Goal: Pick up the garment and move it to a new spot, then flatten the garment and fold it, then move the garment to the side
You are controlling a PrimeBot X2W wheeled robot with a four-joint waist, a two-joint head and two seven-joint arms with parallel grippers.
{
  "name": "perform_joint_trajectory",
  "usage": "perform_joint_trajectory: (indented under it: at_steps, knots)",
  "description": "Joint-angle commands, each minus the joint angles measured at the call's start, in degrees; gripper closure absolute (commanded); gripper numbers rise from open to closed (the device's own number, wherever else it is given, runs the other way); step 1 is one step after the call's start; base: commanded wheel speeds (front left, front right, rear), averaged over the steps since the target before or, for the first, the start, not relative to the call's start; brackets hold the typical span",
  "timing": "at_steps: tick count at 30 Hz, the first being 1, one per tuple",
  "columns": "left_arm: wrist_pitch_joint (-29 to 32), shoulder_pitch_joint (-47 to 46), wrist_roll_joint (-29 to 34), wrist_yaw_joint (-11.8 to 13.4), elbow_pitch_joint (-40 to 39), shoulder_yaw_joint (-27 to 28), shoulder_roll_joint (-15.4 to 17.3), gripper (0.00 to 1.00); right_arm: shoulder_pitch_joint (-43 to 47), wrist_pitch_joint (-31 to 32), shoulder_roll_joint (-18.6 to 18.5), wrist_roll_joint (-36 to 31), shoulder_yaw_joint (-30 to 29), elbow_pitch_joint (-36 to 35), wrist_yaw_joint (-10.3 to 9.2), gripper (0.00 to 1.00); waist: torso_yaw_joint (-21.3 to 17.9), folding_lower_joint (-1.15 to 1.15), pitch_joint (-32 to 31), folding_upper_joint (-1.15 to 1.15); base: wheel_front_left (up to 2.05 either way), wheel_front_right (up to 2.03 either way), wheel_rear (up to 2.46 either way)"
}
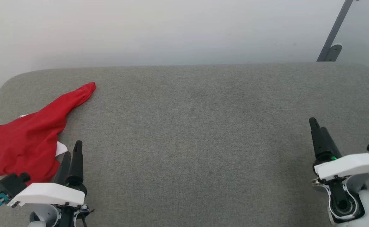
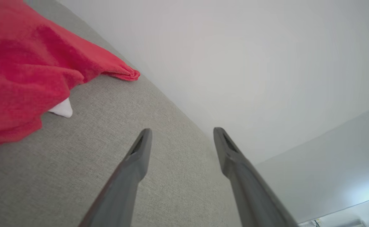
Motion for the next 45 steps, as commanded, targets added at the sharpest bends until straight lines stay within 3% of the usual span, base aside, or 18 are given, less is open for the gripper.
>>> perform_joint_trajectory:
  at_steps: [1,16,29,45]
  knots:
    - [-0.73,-0.86,3.42,-0.02,-0.67,-0.18,0.8,0.0,-2.19,-0.91,-0.35,-3.57,-0.24,-0.33,0.1,0.0,-0.02,0.0,0.11,0.0,0.0,0.0,0.0]
    - [-3.52,-1.17,17.79,0.37,-0.94,-1.81,2.81,0.0,-4.97,-3.71,-0.46,-20.9,-0.37,1.5,0.1,0.0,-0.36,0.0,0.96,0.0,0.0,0.0,0.0]
    - [-5.49,-0.35,25.21,0.07,-0.59,-2.94,3.7,0.0,-5.67,-5.74,-1.31,-29.84,-0.47,2.32,0.11,0.0,-0.56,0.0,0.84,0.0,0.0,0.0,0.0]
    - [-7.83,-0.68,29.32,-0.47,2.54,-3.35,4.7,0.0,-6.43,-7.14,-1.9,-39.49,0.0,4.88,0.12,0.0,-0.71,0.0,1.25,0.0,0.0,0.0,0.0]
